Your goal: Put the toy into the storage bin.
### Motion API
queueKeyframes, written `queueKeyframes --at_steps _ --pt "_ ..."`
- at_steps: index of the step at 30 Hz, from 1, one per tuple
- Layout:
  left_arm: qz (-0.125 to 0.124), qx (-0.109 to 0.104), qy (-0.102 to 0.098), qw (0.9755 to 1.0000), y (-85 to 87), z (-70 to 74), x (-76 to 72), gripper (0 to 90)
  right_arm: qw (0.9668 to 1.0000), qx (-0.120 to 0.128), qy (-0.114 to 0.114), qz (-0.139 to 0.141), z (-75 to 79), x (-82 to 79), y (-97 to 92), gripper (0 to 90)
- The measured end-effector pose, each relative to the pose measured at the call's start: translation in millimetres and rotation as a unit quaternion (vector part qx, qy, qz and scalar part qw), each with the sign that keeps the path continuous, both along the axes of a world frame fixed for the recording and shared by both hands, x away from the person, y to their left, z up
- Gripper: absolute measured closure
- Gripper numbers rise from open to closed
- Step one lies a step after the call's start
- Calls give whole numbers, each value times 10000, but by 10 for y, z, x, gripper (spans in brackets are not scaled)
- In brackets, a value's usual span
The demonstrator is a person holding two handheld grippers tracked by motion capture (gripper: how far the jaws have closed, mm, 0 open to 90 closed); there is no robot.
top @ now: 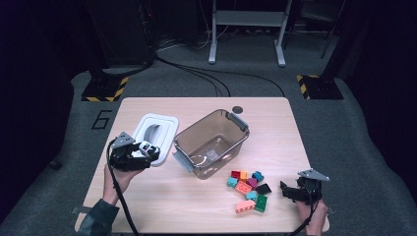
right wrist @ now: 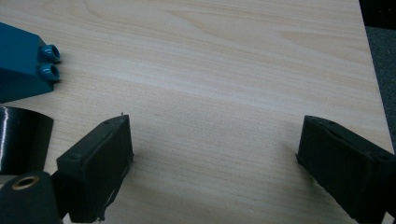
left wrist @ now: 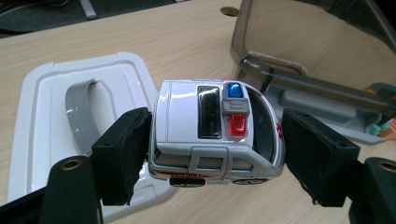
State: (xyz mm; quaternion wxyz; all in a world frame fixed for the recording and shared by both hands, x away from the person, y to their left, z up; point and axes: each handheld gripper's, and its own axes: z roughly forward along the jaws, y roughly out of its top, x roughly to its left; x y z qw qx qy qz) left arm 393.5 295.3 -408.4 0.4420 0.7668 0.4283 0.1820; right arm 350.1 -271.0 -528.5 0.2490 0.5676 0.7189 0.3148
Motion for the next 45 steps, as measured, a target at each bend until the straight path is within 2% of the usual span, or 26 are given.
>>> queueKeyframes --at_steps 4,13,22,28,33,45 --pt "-141 61 -59 9999 -89 96 31 259 10000 0 1 -1 0 0 0 92" --pt "-444 60 -122 9989 -281 255 105 258 10000 1 1 -1 0 0 0 92" --pt "-809 94 -35 9967 -560 322 180 258 10000 1 0 -1 0 0 0 92" --pt "-971 22 20 9953 -742 312 193 258 10000 2 2 -1 0 0 0 92" --pt "-1108 45 62 9938 -892 268 198 258 10000 2 0 0 0 0 -1 93" --pt "-1357 77 231 9905 -1130 167 216 258 10000 2 1 0 0 0 -1 93"
